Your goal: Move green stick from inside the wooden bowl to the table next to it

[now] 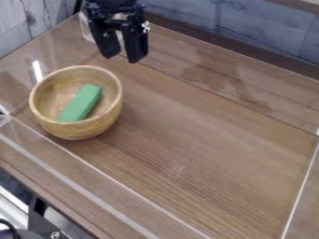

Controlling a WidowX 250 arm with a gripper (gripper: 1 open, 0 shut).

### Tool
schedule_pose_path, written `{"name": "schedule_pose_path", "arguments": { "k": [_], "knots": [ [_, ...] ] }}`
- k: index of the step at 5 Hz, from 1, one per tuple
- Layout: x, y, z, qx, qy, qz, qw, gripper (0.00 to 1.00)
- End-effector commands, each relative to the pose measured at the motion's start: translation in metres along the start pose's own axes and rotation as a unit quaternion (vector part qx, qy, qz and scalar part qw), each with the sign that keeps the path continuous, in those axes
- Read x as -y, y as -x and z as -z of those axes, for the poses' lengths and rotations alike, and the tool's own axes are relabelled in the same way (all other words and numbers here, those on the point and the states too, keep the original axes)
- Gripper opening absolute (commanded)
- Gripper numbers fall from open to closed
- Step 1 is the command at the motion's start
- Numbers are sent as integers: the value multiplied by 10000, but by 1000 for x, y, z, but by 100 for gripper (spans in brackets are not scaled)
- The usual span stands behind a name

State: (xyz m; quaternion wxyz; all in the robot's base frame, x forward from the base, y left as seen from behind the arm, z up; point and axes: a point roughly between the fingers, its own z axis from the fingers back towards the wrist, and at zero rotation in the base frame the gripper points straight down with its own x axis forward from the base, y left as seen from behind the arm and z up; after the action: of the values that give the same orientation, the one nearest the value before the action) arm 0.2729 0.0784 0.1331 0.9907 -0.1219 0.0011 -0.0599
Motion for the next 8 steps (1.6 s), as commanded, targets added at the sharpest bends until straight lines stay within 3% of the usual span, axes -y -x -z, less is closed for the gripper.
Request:
{"name": "schedule_pose_path", "arguments": {
  "k": [1, 2, 3, 5, 7, 8],
  "knots": [
    [1, 7, -20, 204, -145, 136, 9996, 100],
    [-3, 15, -26, 178, -129, 132, 9997, 100],
    [-10, 23, -12, 92, -179, 73, 9998, 100],
    [-39, 37, 3, 34, -440, -2, 9990, 100],
    [-44, 30, 35, 66, -690, -314, 9971, 100],
    [-46, 33, 47, 119, -828, -468, 9954, 100]
  ]
}}
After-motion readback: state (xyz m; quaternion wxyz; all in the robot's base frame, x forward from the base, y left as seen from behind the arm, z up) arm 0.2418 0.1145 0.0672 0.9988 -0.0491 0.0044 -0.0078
